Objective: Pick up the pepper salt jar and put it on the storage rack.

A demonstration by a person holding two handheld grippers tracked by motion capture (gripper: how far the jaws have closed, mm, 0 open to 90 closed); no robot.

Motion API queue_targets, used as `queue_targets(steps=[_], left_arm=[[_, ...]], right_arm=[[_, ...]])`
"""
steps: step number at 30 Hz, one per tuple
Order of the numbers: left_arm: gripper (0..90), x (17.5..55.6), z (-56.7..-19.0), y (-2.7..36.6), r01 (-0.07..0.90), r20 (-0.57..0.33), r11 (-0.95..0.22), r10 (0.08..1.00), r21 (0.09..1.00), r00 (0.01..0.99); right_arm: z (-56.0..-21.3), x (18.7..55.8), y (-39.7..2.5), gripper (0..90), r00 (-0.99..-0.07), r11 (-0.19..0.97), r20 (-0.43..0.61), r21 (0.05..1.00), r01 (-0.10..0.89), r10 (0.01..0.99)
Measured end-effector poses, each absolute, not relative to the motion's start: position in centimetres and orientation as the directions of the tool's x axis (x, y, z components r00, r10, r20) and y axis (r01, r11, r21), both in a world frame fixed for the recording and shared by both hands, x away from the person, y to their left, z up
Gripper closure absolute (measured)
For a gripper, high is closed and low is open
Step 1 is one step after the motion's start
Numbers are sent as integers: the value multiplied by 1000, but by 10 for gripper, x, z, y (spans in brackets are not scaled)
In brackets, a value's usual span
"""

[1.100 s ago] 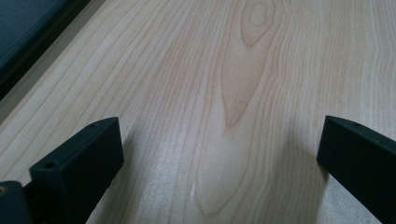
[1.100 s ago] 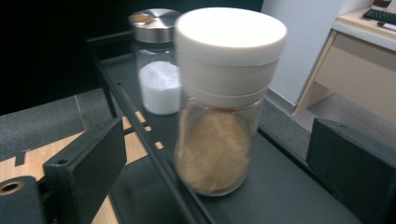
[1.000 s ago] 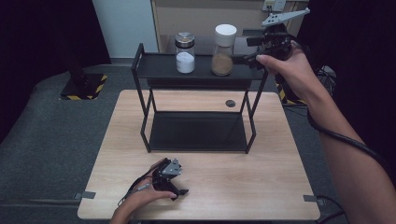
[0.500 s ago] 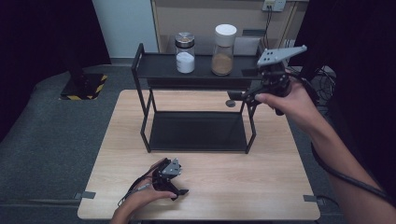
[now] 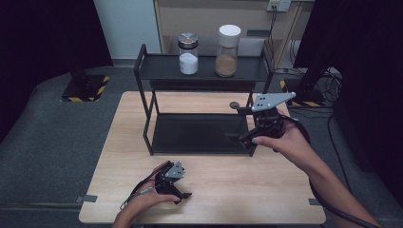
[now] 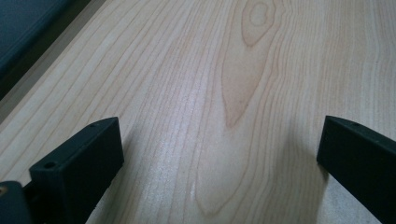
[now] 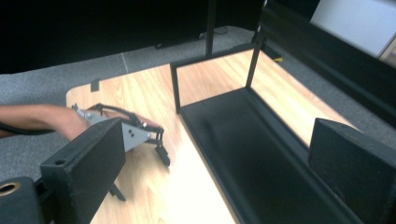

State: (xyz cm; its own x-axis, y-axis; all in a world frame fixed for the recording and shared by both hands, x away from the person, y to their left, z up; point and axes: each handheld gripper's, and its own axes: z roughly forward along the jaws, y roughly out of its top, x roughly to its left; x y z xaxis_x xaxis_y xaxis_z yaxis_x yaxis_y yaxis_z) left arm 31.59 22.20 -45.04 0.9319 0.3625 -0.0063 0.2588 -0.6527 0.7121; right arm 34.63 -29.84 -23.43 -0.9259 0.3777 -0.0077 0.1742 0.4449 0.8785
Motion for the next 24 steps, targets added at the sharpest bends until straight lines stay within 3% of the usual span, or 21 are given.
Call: queue_targets(steps=[24], left_arm=[[0,316,-450,222,258,-5,-653,362,712,932]], right_arm=[[-276,335,-304,55,-919,462,10,862,207,394]])
